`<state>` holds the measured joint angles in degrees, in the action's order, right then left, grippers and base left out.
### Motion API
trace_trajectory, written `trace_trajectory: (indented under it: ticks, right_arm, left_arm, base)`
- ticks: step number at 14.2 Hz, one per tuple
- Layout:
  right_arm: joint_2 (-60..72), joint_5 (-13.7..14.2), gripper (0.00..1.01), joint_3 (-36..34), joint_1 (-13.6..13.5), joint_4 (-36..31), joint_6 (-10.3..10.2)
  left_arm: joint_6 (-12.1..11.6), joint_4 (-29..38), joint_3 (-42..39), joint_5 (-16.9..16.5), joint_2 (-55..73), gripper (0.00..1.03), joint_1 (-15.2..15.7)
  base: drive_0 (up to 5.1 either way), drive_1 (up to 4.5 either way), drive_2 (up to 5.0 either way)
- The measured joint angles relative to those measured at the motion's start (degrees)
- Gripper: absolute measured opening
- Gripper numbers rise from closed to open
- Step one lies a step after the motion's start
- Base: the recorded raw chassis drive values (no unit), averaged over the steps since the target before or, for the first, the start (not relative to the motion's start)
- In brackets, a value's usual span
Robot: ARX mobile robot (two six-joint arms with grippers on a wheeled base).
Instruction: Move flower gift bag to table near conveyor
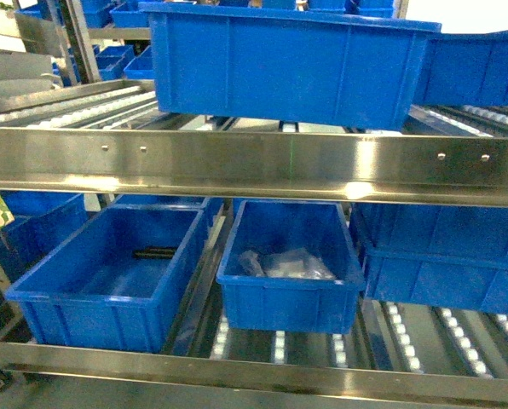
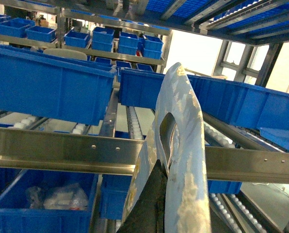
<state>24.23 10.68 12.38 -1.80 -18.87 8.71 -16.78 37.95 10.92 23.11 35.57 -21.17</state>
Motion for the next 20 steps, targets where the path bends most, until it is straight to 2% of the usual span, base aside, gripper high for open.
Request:
trace_trajectory:
  ticks: [20]
  right_arm:
    - [-0.09,0.0,0.02,0.0,0.0,0.0,0.0]
  left_arm:
    - [0.0,-0.11,0.0,0.0,-0.04,0.02,0.0]
  base:
    - [-4.8,1.2,3.6]
